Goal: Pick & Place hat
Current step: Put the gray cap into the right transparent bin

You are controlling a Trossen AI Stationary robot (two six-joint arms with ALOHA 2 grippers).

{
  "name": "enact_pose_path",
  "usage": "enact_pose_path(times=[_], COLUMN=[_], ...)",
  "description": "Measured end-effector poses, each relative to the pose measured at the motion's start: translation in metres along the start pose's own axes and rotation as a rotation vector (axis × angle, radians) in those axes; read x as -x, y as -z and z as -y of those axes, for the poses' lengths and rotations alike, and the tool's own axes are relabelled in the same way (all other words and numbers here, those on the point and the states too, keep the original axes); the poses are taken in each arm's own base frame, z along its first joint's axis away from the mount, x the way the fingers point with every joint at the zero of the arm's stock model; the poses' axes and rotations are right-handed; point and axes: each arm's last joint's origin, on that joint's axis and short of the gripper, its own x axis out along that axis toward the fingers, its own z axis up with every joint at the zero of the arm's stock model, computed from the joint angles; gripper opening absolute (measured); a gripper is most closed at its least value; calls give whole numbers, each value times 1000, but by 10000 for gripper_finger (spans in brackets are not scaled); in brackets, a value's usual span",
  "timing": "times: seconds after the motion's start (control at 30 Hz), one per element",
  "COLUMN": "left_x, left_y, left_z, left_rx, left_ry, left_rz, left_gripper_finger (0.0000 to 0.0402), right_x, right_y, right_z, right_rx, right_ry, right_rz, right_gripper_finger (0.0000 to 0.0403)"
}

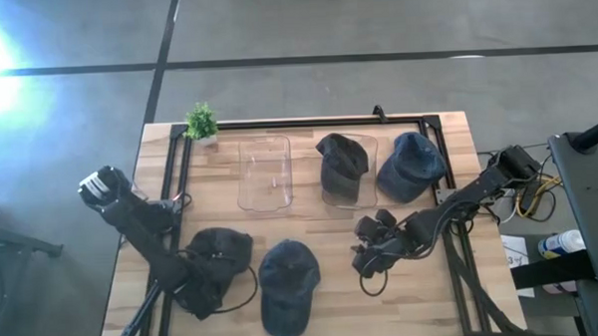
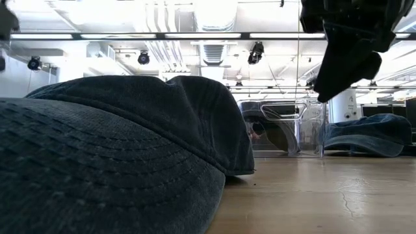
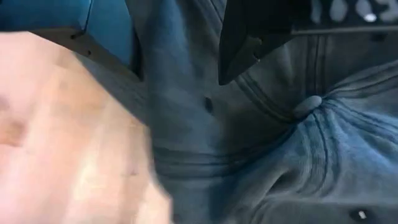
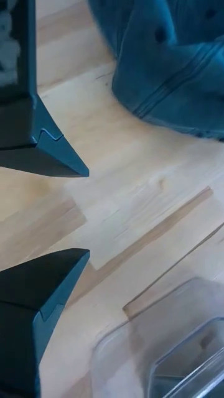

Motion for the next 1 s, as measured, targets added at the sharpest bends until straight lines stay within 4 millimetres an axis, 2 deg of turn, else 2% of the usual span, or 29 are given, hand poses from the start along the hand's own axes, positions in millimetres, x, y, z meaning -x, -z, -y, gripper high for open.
enact_pose_path(times=[0.13, 0.3, 0.43, 0.53, 0.63, 0.7, 0.8, 0.9, 1.0], left_x=[-8, -5, 9, 40, 88, 121, 165, 191, 194], left_y=[-1, -9, -16, -23, -36, -44, -59, -81, -110], left_z=[-2, -3, -8, -11, -15, -20, -26, -26, -19], left_rx=[33, 56, 122, 190, 289, 364, 481, 496, 413], left_ry=[40, 47, 40, 53, 134, 198, 299, 384, 484], left_rz=[-21, -14, -4, 51, 192, 339, 655, 919, 1079], left_gripper_finger=[153, 25, 6, 3, 2, 2, 2, 1, 1], right_x=[-1, 1, 1, 4, 11, 20, 38, 59, 75], right_y=[1, 0, 0, -1, -4, -7, -9, -8, -2], right_z=[0, -3, -3, -4, -4, -4, 0, 6, 14], right_rx=[-11, 5, 4, 8, 0, -30, -122, -227, -298], right_ry=[0, -21, -21, -22, -48, -78, -110, -160, -215], right_rz=[-1, 10, 14, 34, 60, 84, 159, 229, 245], right_gripper_finger=[192, 192, 192, 192, 192, 192, 190, 184, 177])
